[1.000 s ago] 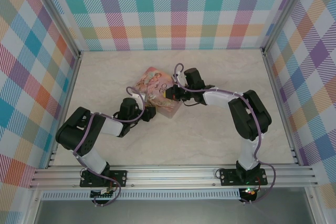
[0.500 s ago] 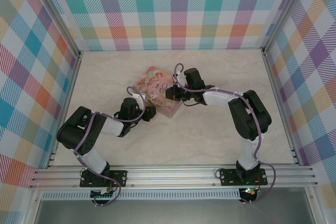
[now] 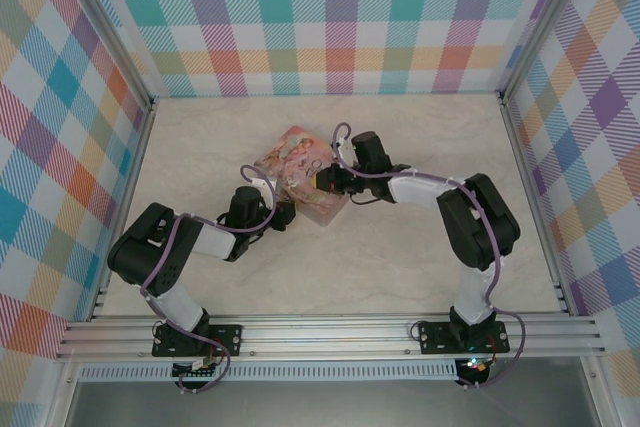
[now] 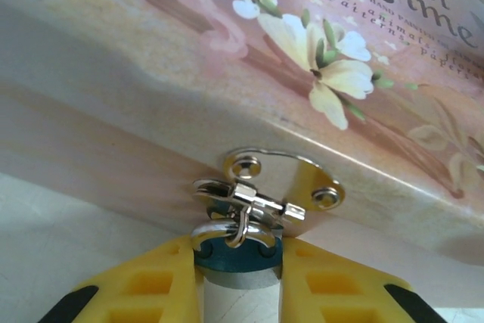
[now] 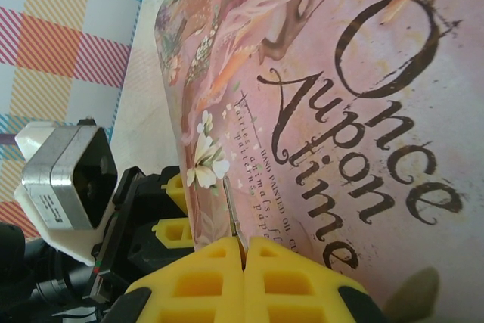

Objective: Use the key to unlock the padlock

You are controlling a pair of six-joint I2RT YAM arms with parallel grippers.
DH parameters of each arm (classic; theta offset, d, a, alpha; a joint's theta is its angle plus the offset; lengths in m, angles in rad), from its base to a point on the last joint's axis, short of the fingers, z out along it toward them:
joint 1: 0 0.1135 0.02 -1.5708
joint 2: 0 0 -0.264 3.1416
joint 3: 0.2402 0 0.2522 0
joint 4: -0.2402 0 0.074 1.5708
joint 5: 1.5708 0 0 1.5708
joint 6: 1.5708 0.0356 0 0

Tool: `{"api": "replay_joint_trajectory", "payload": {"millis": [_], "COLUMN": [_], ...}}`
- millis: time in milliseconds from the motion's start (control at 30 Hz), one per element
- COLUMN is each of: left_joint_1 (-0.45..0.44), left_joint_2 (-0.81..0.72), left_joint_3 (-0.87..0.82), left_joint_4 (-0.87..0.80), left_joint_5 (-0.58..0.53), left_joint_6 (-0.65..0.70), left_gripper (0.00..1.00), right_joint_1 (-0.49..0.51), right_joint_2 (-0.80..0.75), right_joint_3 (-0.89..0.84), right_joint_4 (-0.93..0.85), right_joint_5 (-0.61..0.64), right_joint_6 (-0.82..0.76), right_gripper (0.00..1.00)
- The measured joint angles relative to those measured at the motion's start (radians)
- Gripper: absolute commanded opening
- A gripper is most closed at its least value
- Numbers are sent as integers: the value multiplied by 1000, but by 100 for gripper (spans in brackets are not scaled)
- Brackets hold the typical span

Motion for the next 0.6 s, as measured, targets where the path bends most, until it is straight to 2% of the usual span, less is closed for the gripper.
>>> {"api": "replay_joint_trajectory", "payload": {"millis": [333,600], "left_joint_1": [-78,-104], "left_joint_2": [-179,-260], "left_joint_3": [2,2], "left_joint_4": [-174,-269], "left_joint_5": [-32,-47], "left_joint_6": [-50,-121], "left_gripper": [22,20], "right_joint_1": [2,6], "right_joint_2": [-231,-446], "right_joint_3": [-132,-296], "right_joint_4": [-118,-175], "right_joint_5": [57,46], "right_joint_6": [-96,-122], "right_gripper": [3,3]}}
